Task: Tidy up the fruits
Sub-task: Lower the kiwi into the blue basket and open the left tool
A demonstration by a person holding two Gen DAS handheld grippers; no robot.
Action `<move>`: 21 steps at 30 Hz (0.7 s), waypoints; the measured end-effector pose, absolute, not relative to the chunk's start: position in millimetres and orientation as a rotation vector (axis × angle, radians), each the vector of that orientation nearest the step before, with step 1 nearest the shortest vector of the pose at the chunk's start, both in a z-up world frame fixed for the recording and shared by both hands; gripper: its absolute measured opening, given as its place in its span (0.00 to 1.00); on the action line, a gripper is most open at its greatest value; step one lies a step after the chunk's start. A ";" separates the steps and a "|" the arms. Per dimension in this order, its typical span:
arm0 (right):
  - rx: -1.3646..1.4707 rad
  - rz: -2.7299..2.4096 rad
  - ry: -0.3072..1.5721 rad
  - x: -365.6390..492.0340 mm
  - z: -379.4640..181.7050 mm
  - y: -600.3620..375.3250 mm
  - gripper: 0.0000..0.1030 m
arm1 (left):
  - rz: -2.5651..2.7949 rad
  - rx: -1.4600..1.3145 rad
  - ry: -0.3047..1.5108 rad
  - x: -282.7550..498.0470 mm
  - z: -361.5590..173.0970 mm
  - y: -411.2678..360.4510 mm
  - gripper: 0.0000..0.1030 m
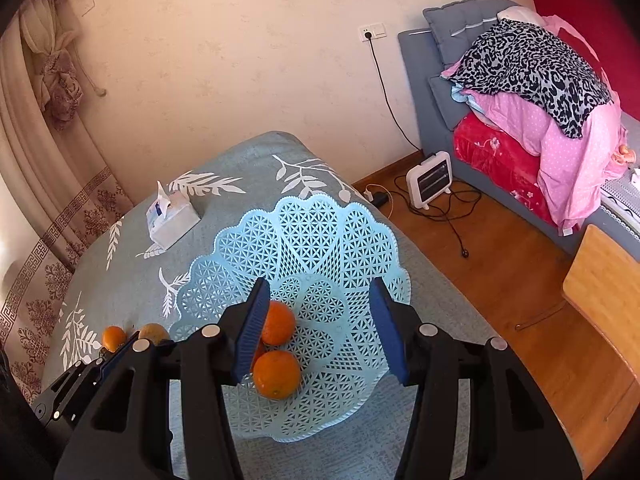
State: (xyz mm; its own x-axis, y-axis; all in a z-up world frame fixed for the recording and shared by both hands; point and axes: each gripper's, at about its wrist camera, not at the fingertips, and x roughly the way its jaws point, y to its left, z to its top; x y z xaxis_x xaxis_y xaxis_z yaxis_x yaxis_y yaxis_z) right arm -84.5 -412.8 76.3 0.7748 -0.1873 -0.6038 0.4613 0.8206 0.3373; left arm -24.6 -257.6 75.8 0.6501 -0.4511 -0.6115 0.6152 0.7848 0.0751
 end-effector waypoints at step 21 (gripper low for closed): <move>0.490 -0.353 0.577 -84.7 76.4 -405.4 0.59 | -0.575 0.244 0.597 -14.3 77.9 -243.7 0.83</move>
